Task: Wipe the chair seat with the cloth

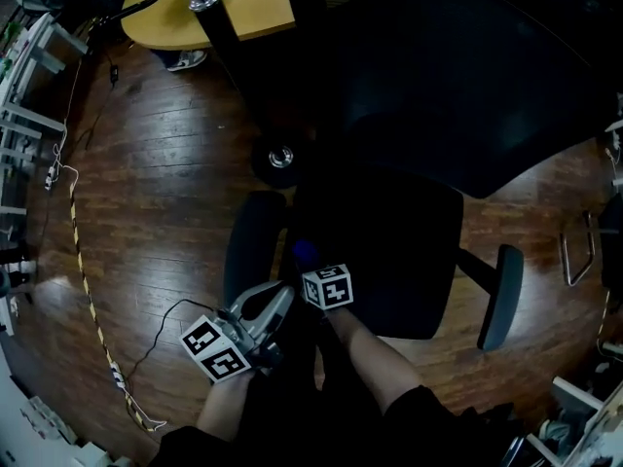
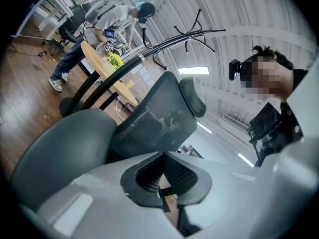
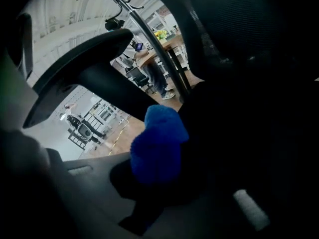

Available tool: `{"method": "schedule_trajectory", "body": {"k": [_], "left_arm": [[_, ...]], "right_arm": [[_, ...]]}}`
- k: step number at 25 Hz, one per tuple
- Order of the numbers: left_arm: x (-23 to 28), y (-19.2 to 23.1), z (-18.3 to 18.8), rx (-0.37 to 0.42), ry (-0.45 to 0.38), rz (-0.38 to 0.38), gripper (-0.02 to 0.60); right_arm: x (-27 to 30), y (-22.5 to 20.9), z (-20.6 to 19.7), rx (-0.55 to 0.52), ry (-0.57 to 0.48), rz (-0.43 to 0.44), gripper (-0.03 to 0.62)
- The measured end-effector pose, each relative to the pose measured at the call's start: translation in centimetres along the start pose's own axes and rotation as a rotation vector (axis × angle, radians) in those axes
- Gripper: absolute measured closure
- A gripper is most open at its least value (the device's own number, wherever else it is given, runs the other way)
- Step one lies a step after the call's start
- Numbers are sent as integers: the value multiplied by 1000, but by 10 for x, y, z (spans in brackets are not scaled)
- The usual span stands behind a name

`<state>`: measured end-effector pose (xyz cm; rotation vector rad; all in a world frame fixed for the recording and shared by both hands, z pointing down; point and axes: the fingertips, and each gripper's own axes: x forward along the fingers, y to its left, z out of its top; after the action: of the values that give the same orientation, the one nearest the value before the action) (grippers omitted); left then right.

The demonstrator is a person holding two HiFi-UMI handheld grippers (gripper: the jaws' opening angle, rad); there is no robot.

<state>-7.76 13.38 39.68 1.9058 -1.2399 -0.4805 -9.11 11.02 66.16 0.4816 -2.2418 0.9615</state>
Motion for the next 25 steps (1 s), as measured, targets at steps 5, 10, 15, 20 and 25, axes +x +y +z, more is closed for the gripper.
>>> {"method": "schedule_trajectory", "body": {"k": [5,10,15,20,25], "left_arm": [[-9,4,6,7,-11,7,591],[6,-1,0,10,24,-28,591],[37,-9,-4,36,85,-82,591],[57,-13,-10,52,136,-111,591],[71,-14,-20,62,184,-126,591]], "right_arm": [[6,1,-9,-20,-31,-12,559],[-24,-52,-24,34,-34,-114,559],[-91,-142,-40,143,-76,-277,559],[-182,-217,-62,246,-107,-451,559],[-239,-266,-83,285,-131,-553,559]]}}
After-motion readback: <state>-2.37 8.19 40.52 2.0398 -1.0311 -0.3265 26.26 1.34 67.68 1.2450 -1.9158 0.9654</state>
